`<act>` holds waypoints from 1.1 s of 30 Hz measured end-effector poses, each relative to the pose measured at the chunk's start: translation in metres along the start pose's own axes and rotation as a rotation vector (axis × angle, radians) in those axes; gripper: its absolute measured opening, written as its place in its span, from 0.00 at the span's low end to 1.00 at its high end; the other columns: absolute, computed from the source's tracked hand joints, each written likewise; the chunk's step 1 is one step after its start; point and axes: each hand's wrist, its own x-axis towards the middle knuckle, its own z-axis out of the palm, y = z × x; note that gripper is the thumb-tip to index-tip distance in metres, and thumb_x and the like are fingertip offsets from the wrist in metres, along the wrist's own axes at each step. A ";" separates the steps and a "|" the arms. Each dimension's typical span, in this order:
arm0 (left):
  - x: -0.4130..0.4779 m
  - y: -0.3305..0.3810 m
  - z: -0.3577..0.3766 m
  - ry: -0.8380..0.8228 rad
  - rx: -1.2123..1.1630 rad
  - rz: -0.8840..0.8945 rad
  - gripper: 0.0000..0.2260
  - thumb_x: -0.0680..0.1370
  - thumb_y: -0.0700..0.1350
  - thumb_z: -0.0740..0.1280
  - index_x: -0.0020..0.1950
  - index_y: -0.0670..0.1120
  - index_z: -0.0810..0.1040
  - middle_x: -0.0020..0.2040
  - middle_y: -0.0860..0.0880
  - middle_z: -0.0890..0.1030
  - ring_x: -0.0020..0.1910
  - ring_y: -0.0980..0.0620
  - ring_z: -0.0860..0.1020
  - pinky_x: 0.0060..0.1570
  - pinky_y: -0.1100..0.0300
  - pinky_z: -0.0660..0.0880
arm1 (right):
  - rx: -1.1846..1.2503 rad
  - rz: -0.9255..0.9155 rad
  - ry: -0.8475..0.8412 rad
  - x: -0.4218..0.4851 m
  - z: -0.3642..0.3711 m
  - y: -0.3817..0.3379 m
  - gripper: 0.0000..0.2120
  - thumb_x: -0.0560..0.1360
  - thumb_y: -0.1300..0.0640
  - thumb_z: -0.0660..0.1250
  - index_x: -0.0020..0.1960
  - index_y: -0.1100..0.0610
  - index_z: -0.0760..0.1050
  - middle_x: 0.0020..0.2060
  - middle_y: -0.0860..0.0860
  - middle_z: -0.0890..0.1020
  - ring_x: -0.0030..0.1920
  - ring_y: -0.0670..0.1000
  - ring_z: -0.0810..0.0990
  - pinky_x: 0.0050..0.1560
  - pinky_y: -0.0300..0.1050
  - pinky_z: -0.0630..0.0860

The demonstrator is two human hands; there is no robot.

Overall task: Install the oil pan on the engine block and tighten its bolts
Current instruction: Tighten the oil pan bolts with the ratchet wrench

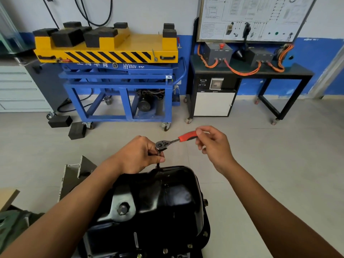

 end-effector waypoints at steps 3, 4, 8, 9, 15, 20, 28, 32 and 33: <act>-0.001 0.000 -0.002 -0.018 -0.014 0.010 0.00 0.74 0.40 0.77 0.44 0.44 0.87 0.39 0.55 0.86 0.40 0.61 0.83 0.47 0.64 0.77 | -0.014 -0.007 -0.062 0.027 0.021 -0.007 0.06 0.81 0.57 0.65 0.52 0.52 0.81 0.31 0.48 0.80 0.30 0.44 0.75 0.29 0.35 0.70; -0.001 0.000 -0.002 -0.025 -0.017 0.018 0.01 0.74 0.40 0.76 0.44 0.43 0.87 0.40 0.55 0.86 0.41 0.61 0.83 0.47 0.64 0.78 | -0.019 -0.007 -0.083 0.035 0.029 -0.009 0.07 0.82 0.58 0.64 0.53 0.53 0.81 0.31 0.49 0.80 0.29 0.43 0.75 0.29 0.34 0.70; 0.000 0.001 -0.002 -0.041 -0.025 0.021 0.02 0.74 0.39 0.76 0.45 0.41 0.87 0.41 0.53 0.87 0.42 0.60 0.83 0.49 0.59 0.80 | -0.077 -0.006 -0.206 0.061 0.061 -0.016 0.11 0.83 0.59 0.61 0.61 0.59 0.80 0.35 0.51 0.79 0.27 0.40 0.75 0.28 0.31 0.69; 0.000 0.001 -0.003 -0.043 -0.023 0.022 0.02 0.74 0.39 0.76 0.45 0.41 0.87 0.41 0.53 0.87 0.42 0.60 0.83 0.49 0.59 0.80 | -0.105 -0.019 -0.240 0.066 0.068 -0.018 0.11 0.83 0.58 0.61 0.60 0.58 0.80 0.36 0.51 0.80 0.27 0.39 0.76 0.27 0.30 0.69; -0.003 0.002 -0.001 -0.027 -0.031 0.009 0.01 0.75 0.40 0.75 0.45 0.42 0.87 0.41 0.53 0.87 0.42 0.59 0.83 0.50 0.58 0.79 | -0.237 -0.070 -0.358 0.078 0.076 -0.025 0.09 0.83 0.58 0.61 0.57 0.55 0.80 0.38 0.50 0.82 0.30 0.39 0.78 0.31 0.33 0.72; -0.007 -0.003 0.002 0.100 -0.016 -0.128 0.09 0.76 0.41 0.74 0.36 0.44 0.84 0.40 0.42 0.85 0.34 0.49 0.76 0.42 0.54 0.76 | -0.128 -0.047 -0.142 0.047 0.034 -0.019 0.06 0.80 0.57 0.66 0.48 0.53 0.81 0.31 0.47 0.81 0.29 0.43 0.75 0.29 0.32 0.70; -0.006 -0.002 0.005 0.127 -0.091 -0.139 0.05 0.74 0.42 0.77 0.39 0.42 0.86 0.25 0.57 0.78 0.23 0.62 0.69 0.29 0.71 0.67 | 0.034 -0.127 -0.046 -0.057 -0.016 -0.003 0.07 0.75 0.63 0.73 0.43 0.55 0.76 0.27 0.50 0.77 0.28 0.48 0.73 0.31 0.36 0.71; -0.007 -0.001 0.004 0.091 -0.074 -0.103 0.05 0.74 0.43 0.77 0.39 0.43 0.86 0.25 0.55 0.76 0.24 0.60 0.66 0.29 0.68 0.66 | -0.031 -0.142 -0.017 -0.080 -0.016 -0.003 0.08 0.71 0.54 0.76 0.42 0.46 0.76 0.29 0.51 0.79 0.30 0.48 0.76 0.37 0.38 0.75; -0.007 -0.001 0.004 0.085 -0.067 -0.095 0.05 0.74 0.43 0.77 0.39 0.43 0.86 0.25 0.56 0.75 0.24 0.60 0.66 0.29 0.68 0.66 | -0.040 -0.147 -0.006 -0.082 -0.015 -0.005 0.09 0.72 0.53 0.76 0.40 0.45 0.76 0.29 0.52 0.80 0.31 0.49 0.76 0.37 0.38 0.75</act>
